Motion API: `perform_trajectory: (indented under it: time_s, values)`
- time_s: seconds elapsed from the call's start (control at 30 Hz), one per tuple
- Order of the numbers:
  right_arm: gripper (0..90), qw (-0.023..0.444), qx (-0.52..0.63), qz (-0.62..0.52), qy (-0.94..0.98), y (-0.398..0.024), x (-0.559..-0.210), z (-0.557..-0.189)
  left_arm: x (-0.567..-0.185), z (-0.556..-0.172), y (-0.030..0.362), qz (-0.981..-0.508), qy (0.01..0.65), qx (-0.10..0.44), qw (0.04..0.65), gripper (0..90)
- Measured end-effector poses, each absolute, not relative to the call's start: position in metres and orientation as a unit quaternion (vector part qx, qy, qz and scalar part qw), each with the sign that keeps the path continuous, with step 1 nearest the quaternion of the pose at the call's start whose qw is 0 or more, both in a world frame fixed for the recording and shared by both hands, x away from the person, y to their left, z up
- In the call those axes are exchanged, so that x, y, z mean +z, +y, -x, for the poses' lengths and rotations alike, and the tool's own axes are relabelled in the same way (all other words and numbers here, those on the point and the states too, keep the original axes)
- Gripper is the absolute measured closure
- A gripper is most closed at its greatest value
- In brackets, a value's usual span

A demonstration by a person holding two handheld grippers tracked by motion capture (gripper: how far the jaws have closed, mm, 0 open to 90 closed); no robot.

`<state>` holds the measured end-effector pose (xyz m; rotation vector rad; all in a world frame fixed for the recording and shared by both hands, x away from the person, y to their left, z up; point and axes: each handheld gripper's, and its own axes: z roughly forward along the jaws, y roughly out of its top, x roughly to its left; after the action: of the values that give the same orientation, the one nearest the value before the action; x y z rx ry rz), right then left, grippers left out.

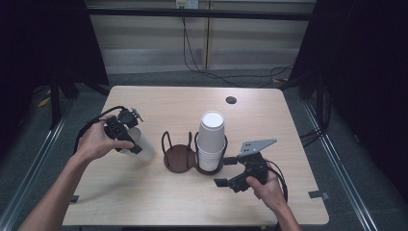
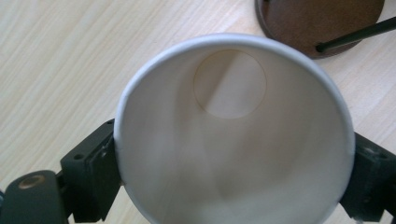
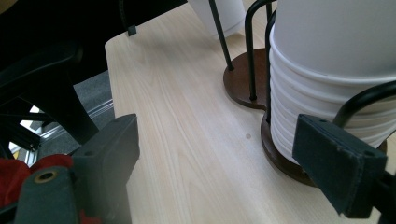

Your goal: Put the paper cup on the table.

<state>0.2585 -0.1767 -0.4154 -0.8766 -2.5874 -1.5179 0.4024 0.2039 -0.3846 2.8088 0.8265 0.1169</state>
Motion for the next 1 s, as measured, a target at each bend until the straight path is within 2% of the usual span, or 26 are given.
perform_trajectory:
  time_s: [0.1, 0.3, 0.73, 1.0]
  values:
    - [14.9, 0.012, -0.488, 0.279, -0.827, -0.177, -0.415, -0.258, -0.387, -0.403, 0.199, -0.951, 0.284, 0.05, 0.115, 10.3]
    - [14.8, 0.017, -0.483, 0.277, -0.83, -0.176, -0.416, -0.258, -0.395, -0.402, 0.189, -0.953, 0.28, 0.061, 0.095, 8.3]
    - [14.8, 0.016, -0.48, 0.278, -0.832, -0.176, -0.417, -0.258, -0.404, -0.407, 0.181, -0.955, 0.279, 0.055, 0.087, 5.9]
    - [14.8, 0.015, -0.481, 0.277, -0.832, -0.176, -0.417, -0.258, -0.409, -0.406, 0.179, -0.955, 0.269, 0.052, 0.11, 6.9]
